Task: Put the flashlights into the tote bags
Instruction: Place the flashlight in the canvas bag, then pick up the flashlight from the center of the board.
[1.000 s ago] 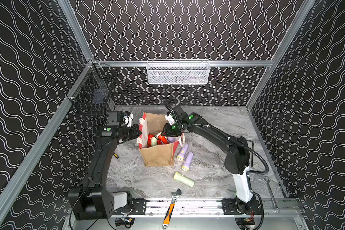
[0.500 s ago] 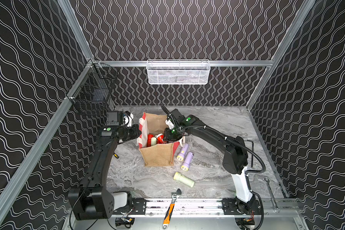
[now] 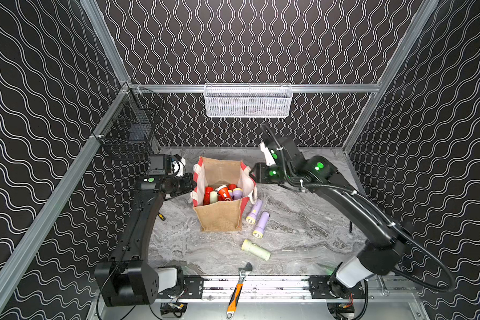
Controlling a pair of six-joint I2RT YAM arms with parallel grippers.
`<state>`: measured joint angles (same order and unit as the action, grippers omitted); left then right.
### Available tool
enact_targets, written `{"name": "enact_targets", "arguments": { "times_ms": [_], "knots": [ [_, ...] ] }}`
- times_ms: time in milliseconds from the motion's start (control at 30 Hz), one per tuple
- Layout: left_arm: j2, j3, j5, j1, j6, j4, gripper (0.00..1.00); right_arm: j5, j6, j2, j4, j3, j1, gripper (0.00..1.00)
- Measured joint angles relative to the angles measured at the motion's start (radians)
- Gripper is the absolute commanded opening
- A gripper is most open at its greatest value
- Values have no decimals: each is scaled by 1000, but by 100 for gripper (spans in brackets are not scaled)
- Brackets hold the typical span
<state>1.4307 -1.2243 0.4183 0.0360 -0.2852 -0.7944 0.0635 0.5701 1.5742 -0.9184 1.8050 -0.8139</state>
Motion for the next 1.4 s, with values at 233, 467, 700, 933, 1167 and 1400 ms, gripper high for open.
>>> {"name": "enact_targets", "arguments": {
  "times_ms": [233, 467, 700, 933, 1167, 1400],
  "knots": [
    [5, 0, -2, 0, 0, 1, 6, 90, 213, -195, -66, -388, 5, 50],
    [5, 0, -2, -1, 0, 2, 6, 35, 328, -118, 1, -588, 13, 54],
    [8, 0, -2, -2, 0, 3, 6, -74, 331, 89, 122, -571, 28, 54],
    [15, 2, -4, -2, 0, 7, 6, -163, 343, 199, 191, -563, 36, 54],
    [21, 2, -6, -2, 0, 8, 6, -189, 362, 232, 201, -563, 37, 53],
    [22, 2, -6, -2, 0, 8, 6, -196, 364, 264, 197, -563, 43, 51]
  ]
}}
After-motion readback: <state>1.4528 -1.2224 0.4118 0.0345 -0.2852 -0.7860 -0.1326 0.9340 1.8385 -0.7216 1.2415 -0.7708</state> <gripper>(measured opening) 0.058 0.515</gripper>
